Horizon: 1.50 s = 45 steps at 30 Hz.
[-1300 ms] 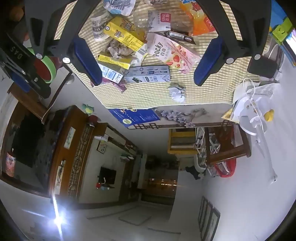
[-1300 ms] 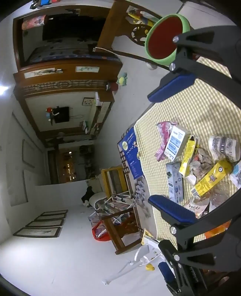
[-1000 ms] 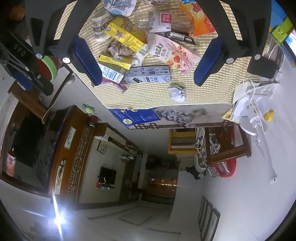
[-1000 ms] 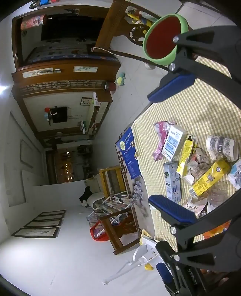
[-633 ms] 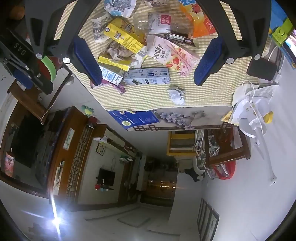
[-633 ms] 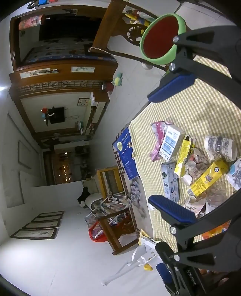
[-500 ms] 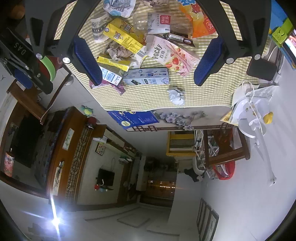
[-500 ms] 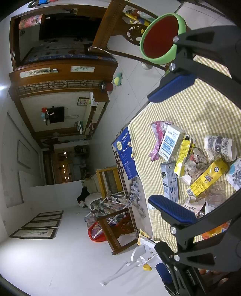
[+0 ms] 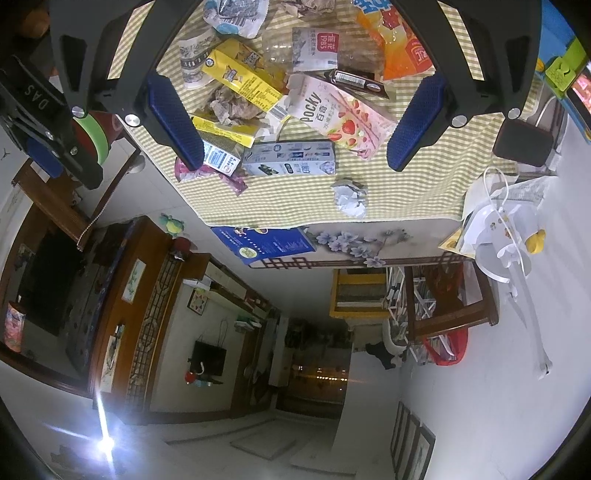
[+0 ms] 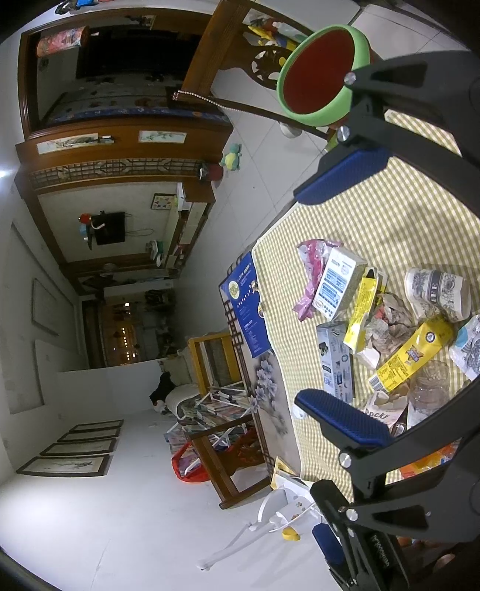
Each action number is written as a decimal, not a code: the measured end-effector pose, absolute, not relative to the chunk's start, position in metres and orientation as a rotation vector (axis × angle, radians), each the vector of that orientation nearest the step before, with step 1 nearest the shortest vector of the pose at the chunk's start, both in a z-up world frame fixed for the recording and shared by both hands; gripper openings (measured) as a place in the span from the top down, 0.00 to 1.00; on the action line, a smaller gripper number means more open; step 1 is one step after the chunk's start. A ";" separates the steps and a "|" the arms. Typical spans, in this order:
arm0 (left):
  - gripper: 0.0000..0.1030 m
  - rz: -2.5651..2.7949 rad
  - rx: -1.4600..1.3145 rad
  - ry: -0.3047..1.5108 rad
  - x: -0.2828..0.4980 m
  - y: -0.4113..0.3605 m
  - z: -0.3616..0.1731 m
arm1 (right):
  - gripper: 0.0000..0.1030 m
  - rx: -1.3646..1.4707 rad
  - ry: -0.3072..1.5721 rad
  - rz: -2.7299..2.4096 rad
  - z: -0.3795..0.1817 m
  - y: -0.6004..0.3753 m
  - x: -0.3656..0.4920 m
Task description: Collect trash
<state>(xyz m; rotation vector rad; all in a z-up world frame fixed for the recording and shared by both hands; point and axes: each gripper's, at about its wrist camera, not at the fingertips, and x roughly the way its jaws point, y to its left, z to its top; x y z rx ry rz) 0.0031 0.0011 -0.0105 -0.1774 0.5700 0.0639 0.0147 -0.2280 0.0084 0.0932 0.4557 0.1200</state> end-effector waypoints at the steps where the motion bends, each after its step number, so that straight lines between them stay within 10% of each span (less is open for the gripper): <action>1: 0.08 0.064 -0.177 0.569 0.003 0.001 -0.010 | 0.04 0.093 0.456 0.120 0.008 -0.228 0.015; 45: 0.08 0.056 -0.186 0.642 0.008 0.001 -0.023 | 0.04 0.108 0.492 0.105 0.000 -0.233 0.018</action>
